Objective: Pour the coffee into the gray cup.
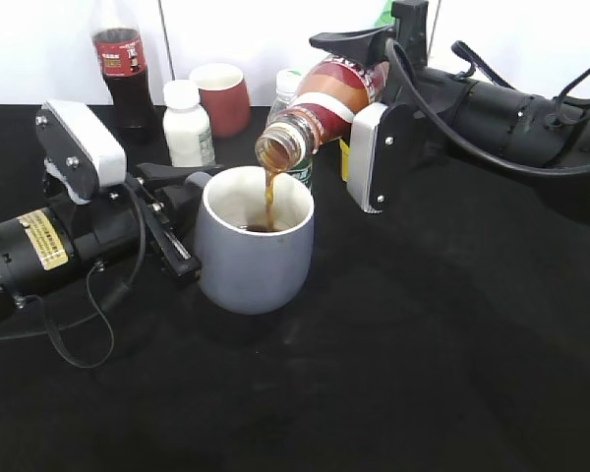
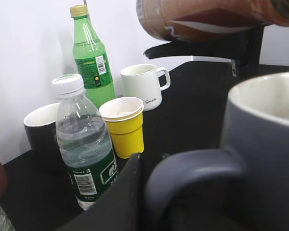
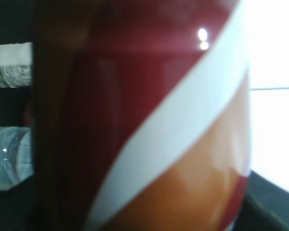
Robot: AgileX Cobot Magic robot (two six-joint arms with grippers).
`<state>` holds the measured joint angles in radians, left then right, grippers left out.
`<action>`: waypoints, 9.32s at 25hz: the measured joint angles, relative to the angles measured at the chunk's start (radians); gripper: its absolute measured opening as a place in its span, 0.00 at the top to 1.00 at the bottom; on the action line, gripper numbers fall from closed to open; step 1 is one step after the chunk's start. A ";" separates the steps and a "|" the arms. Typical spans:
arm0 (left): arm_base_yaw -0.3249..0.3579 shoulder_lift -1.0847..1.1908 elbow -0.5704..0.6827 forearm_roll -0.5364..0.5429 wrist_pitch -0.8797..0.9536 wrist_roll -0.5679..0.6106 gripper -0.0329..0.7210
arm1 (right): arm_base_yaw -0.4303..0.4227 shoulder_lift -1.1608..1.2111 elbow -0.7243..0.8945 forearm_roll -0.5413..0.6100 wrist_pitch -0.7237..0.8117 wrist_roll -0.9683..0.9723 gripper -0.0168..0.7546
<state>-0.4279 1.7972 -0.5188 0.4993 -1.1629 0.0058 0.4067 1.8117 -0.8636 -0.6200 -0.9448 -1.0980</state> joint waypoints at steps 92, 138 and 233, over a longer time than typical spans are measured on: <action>0.000 0.000 0.000 -0.001 0.022 0.008 0.86 | 0.000 0.000 0.000 0.001 -0.009 -0.188 0.32; 0.252 0.000 0.001 -0.423 0.023 0.023 0.85 | 0.000 -0.001 0.000 0.186 -0.130 1.082 0.32; 0.037 -0.128 0.133 -0.253 -0.011 -0.125 0.48 | -0.309 0.570 -0.091 0.426 -0.262 1.141 0.22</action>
<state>-0.3914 1.6690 -0.3859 0.2460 -1.1736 -0.1196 0.0972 2.3813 -0.9548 -0.1939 -1.2065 0.0430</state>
